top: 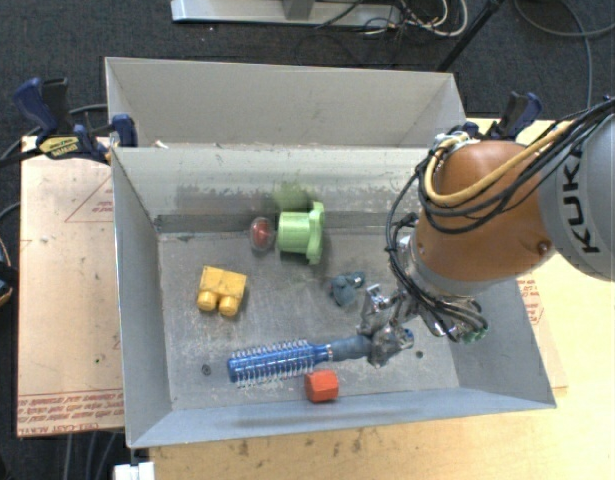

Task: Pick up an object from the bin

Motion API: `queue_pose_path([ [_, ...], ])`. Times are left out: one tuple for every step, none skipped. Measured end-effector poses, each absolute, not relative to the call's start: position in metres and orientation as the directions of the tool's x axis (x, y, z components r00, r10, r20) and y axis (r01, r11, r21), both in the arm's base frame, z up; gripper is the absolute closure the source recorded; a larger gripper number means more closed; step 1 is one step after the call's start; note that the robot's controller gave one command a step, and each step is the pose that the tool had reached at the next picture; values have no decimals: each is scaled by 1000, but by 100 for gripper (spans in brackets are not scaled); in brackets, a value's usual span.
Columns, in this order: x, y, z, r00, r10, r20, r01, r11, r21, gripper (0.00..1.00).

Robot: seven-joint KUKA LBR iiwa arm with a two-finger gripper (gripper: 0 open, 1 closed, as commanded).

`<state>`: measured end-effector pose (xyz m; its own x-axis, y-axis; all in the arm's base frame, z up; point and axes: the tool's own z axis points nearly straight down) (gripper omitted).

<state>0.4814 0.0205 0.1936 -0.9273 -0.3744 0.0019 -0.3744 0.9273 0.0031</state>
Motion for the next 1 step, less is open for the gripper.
queue_pose_path([
  [484,28,240,-907,-422,-5,-422,907,-1,100],
])
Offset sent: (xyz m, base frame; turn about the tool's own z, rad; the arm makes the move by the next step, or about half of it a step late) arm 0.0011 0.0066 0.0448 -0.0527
